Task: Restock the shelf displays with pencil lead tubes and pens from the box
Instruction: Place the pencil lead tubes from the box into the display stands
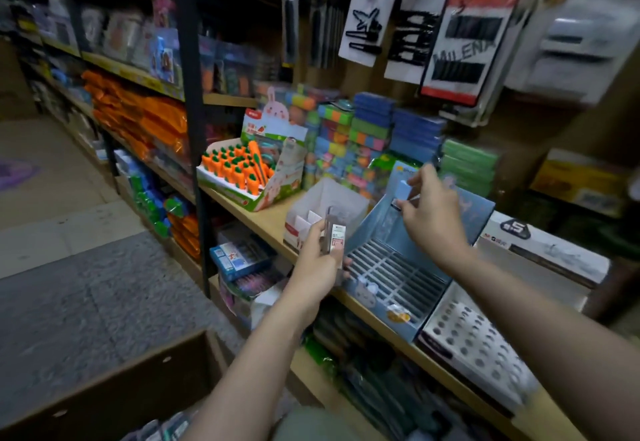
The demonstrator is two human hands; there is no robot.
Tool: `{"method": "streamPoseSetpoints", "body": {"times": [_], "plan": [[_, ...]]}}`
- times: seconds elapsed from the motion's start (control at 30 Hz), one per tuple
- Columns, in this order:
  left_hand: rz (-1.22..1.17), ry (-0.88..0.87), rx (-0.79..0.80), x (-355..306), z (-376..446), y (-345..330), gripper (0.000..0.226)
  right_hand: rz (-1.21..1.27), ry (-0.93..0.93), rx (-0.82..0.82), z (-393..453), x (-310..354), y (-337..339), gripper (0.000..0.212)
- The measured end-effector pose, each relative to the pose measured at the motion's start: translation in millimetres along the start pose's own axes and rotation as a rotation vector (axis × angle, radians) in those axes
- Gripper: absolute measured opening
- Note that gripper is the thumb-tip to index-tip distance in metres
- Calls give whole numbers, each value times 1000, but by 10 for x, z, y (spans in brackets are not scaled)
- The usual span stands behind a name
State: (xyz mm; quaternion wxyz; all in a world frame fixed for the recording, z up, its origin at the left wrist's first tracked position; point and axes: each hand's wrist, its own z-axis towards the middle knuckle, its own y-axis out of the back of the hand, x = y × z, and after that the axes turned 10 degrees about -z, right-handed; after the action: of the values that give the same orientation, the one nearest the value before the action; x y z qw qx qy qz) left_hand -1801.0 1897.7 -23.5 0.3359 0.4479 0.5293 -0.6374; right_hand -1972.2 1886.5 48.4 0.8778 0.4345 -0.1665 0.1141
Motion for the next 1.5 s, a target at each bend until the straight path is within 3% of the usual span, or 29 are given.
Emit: {"method": "streamPoseSetpoints", "body": {"times": [0.23,0.5,0.7,0.8,1.03,1.13,1.23,1.33,1.5], "plan": [[160,9,176,238,-20,381,47,-100,-23,4,-9,-177,-266,24],[226,26,208,395,39,470,45,-122,36,-37,5,-130,-352,23],[183,42,215,414,62,487,44,-36,-66,-16,-52,-112,-459,20],[178,44,213,383,51,481,44,-12,-126,3,-148,-118,-504,32],[86,41,225,253,-82,459,34,6,-190,236,-345,-40,-423,85],[-100,42,223,181,-169,501,31,166,-148,135,-415,53,-293,58],[-151,28,231,99,-231,534,34,436,-98,284,-494,263,-173,30],[-154,11,270,12,-305,527,34,557,11,439,-543,467,-85,30],[-134,-30,274,-81,-367,536,33,565,104,509,-532,585,19,31]]}}
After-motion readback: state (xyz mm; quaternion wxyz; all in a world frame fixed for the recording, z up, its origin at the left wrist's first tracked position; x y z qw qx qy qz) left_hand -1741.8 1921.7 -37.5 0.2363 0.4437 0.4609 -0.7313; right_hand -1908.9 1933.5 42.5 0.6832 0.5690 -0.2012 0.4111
